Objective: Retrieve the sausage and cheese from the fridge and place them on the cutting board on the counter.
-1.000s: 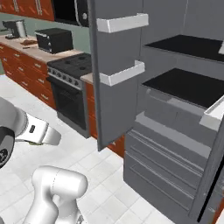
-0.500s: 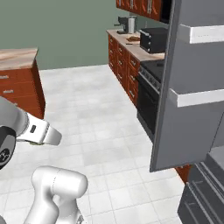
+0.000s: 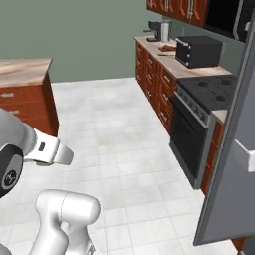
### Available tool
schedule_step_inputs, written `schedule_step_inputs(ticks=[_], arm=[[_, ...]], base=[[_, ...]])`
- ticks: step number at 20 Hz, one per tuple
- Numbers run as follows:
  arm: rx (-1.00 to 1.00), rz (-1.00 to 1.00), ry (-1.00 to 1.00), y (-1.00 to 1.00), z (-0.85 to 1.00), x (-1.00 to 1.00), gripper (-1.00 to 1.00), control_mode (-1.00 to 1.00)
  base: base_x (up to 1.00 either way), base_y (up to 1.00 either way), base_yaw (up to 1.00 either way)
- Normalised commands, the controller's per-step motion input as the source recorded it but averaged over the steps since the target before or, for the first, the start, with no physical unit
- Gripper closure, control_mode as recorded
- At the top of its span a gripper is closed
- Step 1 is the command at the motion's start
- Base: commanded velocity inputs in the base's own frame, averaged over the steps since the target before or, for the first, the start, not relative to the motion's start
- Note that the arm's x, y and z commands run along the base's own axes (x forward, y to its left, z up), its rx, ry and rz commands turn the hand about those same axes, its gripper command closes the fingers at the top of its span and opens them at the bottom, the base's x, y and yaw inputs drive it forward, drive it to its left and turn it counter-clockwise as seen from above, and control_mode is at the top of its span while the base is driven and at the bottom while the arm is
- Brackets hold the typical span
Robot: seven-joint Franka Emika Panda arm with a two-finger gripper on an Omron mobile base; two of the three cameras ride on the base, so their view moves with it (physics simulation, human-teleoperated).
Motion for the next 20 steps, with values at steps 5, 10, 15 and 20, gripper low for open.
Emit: schedule_step_inputs(ticks=[5,10,15,20], arm=[[0.0,0.0,0.0,0.0,0.0,0.0,1.0,1.0],[0.0,0.0,0.0,0.0,0.0,0.0,1.0,1.0],[0.0,0.0,0.0,0.0,0.0,0.0,1.0,1.0],[0.0,0.0,0.0,0.0,0.0,0.0,1.0,1.0]], base=[[0.94,0.2,0.04],[0.94,0.22,0.01],[0.94,0.08,0.0],[0.93,0.0,0.0]])
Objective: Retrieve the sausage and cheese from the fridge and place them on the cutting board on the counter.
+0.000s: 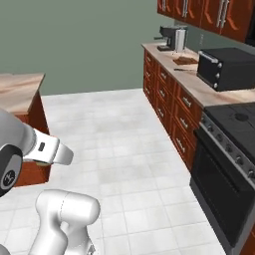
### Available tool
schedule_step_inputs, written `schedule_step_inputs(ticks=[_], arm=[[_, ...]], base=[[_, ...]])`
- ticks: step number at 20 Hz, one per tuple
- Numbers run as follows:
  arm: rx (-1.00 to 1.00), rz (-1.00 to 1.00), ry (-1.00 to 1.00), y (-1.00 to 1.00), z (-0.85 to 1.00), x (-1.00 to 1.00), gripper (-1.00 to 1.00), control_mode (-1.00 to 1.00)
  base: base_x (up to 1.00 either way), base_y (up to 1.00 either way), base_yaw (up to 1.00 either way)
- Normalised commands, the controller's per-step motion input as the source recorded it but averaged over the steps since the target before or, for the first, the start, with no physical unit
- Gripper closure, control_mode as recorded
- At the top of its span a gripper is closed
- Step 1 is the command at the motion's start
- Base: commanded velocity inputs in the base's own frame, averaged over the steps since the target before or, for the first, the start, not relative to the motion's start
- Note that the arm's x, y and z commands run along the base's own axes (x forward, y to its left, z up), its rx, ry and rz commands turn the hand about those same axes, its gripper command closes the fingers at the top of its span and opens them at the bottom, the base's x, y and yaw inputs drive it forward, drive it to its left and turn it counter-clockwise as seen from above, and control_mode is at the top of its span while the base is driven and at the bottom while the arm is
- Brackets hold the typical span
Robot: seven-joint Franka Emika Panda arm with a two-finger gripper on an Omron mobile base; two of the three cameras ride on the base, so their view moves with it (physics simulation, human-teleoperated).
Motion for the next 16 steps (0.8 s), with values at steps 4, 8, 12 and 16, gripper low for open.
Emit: schedule_step_inputs(ticks=[4,8,12,16], arm=[[0.0,0.0,0.0,0.0,0.0,0.0,1.0,1.0],[0.0,0.0,0.0,0.0,0.0,0.0,1.0,1.0],[0.0,0.0,0.0,0.0,0.0,0.0,1.0,1.0],[0.0,0.0,0.0,0.0,0.0,0.0,1.0,1.0]], base=[[0.85,0.0,0.0],[0.8,0.04,0.0],[0.76,0.04,0.0],[0.74,0.04,0.0]])
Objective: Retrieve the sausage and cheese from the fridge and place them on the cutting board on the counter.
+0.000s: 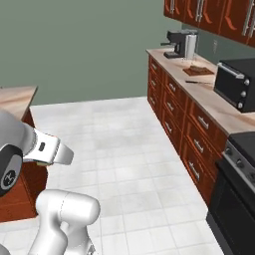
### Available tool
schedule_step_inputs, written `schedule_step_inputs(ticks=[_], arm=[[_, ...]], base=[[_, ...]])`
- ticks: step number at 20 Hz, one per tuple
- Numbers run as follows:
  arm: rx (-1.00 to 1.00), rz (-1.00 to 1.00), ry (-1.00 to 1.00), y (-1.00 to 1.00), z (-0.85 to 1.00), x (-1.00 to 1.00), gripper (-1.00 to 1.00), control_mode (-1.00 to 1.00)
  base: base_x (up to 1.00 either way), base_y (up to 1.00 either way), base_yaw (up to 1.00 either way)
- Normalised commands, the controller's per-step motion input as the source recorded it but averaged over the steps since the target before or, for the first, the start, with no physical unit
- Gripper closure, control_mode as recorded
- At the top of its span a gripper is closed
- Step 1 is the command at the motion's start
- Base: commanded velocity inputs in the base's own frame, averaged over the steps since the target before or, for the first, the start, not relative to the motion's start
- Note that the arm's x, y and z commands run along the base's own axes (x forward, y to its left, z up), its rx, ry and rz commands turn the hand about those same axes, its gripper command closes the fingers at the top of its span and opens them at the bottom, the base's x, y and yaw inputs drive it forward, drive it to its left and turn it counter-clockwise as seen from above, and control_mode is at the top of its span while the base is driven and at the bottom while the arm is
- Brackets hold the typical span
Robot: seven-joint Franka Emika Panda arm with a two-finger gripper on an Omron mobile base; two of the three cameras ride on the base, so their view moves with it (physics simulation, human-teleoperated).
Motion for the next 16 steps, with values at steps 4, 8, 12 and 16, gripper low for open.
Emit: schedule_step_inputs(ticks=[4,8,12,16], arm=[[0.0,0.0,0.0,0.0,0.0,0.0,1.0,1.0],[0.0,0.0,0.0,0.0,0.0,0.0,1.0,1.0],[0.0,0.0,0.0,0.0,0.0,0.0,1.0,1.0],[0.0,0.0,0.0,0.0,0.0,0.0,1.0,1.0]], base=[[0.77,0.01,0.0],[0.82,0.0,0.0],[0.83,-0.02,0.0],[0.81,-0.09,0.0]])
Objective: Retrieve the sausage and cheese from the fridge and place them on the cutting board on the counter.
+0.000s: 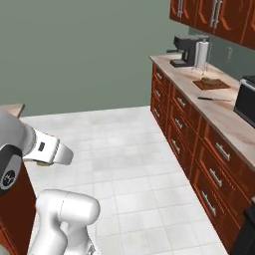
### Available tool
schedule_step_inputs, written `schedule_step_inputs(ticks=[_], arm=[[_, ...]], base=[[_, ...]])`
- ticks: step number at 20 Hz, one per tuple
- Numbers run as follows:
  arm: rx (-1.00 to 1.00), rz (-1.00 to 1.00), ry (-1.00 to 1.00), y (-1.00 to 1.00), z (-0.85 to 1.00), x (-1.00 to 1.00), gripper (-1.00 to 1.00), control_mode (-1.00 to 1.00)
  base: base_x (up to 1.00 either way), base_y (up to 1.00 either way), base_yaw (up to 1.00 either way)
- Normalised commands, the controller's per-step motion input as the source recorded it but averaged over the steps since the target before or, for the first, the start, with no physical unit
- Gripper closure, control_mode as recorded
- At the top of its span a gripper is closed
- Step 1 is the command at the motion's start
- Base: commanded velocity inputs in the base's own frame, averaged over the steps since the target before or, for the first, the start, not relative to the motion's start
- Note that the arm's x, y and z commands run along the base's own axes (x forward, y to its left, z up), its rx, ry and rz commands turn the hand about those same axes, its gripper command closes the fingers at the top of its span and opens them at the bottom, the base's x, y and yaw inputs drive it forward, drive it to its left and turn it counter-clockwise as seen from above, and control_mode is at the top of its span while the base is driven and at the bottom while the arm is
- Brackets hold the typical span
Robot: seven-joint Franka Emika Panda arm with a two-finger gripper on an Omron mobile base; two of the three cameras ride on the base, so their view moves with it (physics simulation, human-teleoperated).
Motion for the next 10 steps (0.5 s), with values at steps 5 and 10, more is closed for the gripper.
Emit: schedule_step_inputs(ticks=[5,10], arm=[[0.0,0.0,0.0,0.0,0.0,0.0,1.0,1.0],[0.0,0.0,0.0,0.0,0.0,0.0,1.0,1.0]], base=[[0.77,-0.11,0.0],[0.75,-0.11,0.0]])
